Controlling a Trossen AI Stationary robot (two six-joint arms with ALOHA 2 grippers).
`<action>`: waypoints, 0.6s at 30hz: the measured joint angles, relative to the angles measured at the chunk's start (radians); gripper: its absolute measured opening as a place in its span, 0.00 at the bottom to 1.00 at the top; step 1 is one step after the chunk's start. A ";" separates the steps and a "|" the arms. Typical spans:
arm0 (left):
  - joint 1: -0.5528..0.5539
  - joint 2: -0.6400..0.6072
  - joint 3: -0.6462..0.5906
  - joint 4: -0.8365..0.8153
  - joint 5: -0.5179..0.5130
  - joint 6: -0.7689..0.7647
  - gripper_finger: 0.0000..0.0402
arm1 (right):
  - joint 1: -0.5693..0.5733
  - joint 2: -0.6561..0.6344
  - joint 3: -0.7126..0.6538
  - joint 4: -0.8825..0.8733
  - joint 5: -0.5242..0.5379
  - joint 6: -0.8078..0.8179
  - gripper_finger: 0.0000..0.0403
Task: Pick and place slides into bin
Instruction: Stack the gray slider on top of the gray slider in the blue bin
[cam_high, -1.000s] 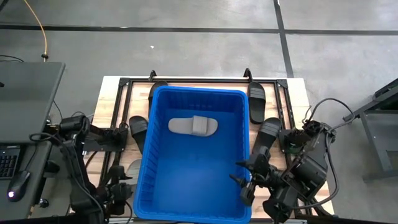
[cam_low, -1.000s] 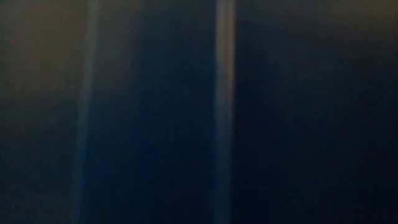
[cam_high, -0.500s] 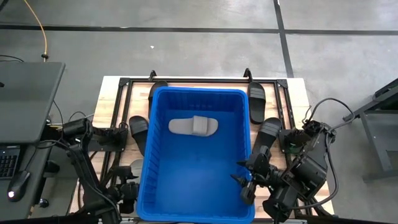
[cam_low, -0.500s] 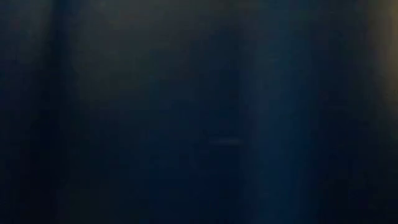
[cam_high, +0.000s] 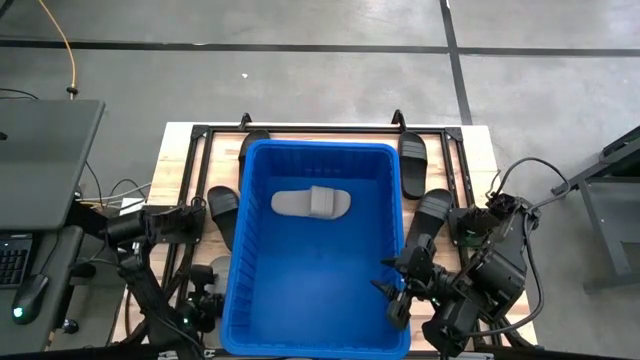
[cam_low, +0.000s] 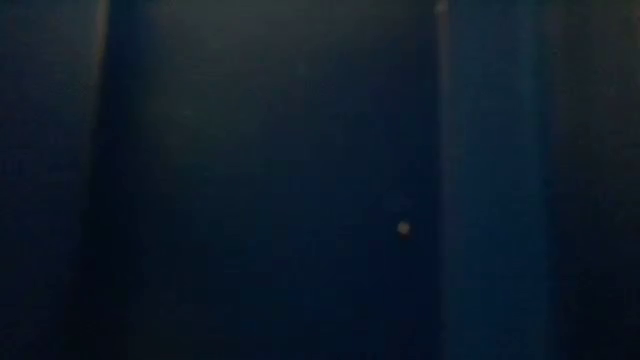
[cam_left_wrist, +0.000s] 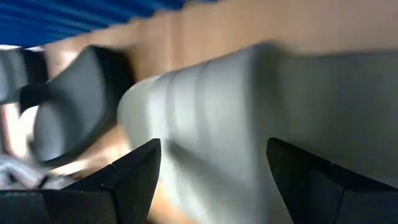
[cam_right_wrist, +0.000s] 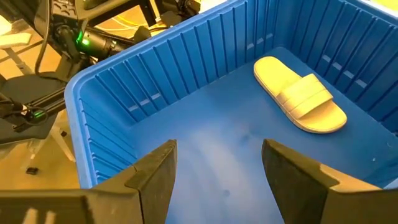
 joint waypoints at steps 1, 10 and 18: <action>0.000 0.001 0.000 -0.029 -0.001 -0.011 0.70 | 0.000 0.000 0.000 0.000 0.000 0.000 0.56; 0.001 0.000 0.000 -0.017 0.046 0.112 0.27 | -0.001 0.000 0.000 0.008 0.009 -0.001 0.56; 0.035 -0.008 0.000 0.085 0.156 0.187 0.02 | -0.012 0.000 0.000 0.000 0.009 -0.001 0.56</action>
